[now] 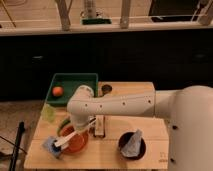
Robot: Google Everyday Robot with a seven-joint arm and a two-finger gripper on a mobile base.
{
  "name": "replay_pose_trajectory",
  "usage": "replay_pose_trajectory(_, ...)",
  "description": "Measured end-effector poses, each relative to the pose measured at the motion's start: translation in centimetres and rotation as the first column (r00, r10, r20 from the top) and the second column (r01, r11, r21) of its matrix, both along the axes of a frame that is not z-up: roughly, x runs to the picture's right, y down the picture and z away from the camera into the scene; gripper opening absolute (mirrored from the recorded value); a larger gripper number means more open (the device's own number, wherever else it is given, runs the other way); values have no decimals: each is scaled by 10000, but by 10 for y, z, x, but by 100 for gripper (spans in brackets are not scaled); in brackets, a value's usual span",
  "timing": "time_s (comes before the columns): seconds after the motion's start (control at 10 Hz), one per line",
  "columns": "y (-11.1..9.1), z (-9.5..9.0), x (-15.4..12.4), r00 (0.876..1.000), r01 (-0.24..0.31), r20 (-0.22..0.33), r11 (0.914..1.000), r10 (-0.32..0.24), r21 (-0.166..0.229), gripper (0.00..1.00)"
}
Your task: Place brush in red bowl
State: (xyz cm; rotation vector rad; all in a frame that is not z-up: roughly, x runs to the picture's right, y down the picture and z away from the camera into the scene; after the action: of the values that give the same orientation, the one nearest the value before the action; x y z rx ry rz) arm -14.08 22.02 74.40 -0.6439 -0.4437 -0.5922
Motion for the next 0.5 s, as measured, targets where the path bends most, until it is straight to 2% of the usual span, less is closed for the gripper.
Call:
replay_pose_trajectory(0.2,0,-1,0,10000,8,-28,10000,-8,-3,78)
replay_pose_trajectory(0.5,0,-1,1,10000,-6,-61,10000,6,-12,80)
